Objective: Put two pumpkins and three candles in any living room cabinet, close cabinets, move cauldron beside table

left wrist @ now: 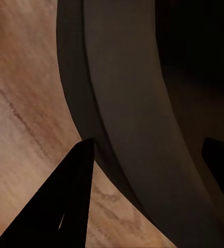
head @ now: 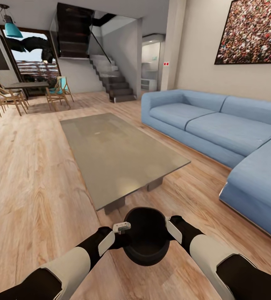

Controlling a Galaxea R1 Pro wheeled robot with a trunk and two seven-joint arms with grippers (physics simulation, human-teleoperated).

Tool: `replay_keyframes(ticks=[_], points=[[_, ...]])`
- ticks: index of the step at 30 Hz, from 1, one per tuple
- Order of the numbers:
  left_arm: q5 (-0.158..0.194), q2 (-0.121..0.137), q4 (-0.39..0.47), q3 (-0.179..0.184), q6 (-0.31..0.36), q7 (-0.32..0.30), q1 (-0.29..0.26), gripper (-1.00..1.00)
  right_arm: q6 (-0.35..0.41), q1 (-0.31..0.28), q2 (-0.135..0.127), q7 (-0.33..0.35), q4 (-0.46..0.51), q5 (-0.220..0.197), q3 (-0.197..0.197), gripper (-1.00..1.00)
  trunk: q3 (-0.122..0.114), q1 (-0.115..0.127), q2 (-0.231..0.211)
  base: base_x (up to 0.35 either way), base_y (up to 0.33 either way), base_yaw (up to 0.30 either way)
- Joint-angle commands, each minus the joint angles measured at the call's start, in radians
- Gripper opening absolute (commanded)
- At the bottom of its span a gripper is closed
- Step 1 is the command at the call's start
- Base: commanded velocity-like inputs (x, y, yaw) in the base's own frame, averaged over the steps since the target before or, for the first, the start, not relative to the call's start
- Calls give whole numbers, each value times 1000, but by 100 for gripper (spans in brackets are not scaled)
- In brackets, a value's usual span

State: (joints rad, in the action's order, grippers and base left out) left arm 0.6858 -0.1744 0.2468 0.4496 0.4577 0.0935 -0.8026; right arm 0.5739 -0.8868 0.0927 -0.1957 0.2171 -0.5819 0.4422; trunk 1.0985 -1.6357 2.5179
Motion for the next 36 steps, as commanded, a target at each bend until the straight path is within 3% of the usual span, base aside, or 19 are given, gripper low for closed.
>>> replay_keyframes(ticks=[1,8,36], points=[[0,0,19,-14,4,7,-20,-100,0,0,17,-8,2,-32,39,-100,2,0,1,163,0,0],[0,0,19,-14,3,8,-20,-100,0,0,17,-8,2,-32,39,-100,13,0,1,157,33,0],[0,0,19,-14,3,7,-20,-100,0,0,17,-8,2,-32,39,-100,57,0,1,2,1,0]])
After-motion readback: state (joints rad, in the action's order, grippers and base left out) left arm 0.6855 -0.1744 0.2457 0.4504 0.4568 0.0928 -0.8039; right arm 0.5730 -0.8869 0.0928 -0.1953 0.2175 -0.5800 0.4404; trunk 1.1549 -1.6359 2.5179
